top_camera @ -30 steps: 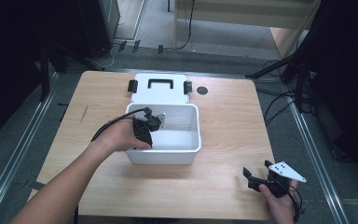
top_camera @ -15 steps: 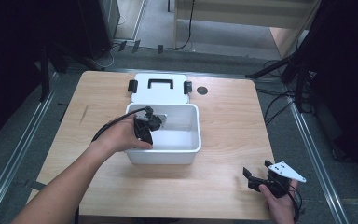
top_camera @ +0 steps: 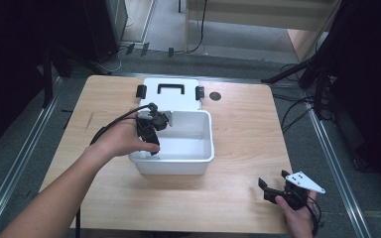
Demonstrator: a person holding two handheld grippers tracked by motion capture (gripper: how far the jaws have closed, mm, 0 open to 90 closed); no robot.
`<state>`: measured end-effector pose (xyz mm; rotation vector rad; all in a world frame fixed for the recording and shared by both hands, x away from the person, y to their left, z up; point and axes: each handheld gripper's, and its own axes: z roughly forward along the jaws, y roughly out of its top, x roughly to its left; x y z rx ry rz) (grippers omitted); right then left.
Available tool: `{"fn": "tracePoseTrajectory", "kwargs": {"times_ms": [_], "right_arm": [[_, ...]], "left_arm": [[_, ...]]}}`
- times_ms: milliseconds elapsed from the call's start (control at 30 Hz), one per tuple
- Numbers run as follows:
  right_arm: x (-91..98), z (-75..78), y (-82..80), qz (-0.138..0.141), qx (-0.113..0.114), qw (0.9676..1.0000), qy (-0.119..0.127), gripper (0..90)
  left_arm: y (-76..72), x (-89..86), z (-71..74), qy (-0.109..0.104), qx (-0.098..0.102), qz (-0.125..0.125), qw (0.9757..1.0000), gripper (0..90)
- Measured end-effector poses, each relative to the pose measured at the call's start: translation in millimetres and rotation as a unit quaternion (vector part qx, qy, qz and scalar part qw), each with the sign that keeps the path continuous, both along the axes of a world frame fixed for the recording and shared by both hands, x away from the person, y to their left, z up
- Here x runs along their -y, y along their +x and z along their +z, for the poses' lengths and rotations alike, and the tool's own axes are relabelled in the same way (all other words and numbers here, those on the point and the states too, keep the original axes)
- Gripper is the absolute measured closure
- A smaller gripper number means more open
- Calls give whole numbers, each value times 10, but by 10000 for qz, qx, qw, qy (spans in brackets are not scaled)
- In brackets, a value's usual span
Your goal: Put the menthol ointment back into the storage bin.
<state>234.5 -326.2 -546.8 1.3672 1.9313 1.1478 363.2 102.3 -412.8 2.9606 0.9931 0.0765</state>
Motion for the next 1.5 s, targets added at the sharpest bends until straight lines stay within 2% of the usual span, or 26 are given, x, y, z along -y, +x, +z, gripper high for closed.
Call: {"fn": "tracePoseTrajectory", "kwargs": {"times_ms": [167, 500, 867, 1000, 1100, 1367, 1500], "right_arm": [[0, 0, 0, -1, -3, 10000, -1, 66], [-7, 0, 3, -16, -22, 10000, -13, 66], [-3, 1, 1, -28, -4, 10000, -4, 66], [-5, 1, 1, -34, -8, 10000, -13, 66], [-5, 0, 2, -38, 3, 10000, -29, 67], [-8, 0, 3, -53, 2, 10000, -39, 68], [-10, 0, 3, -64, -2, 10000, -51, 68]], "left_arm": [[-48, -73, 179, -158, 250, 130, 9995, 400], [-160, -236, 460, -280, 332, 187, 9989, 385], [-274, -634, 675, -302, 515, 397, 9974, 381], [-320, -803, 701, -360, 598, 560, 9960, 382], [-363, -919, 698, -343, 574, 609, 9959, 387], [-477, -1177, 609, -383, 523, 823, 9945, 383], [-524, -1289, 514, -374, 499, 938, 9936, 379]]}}
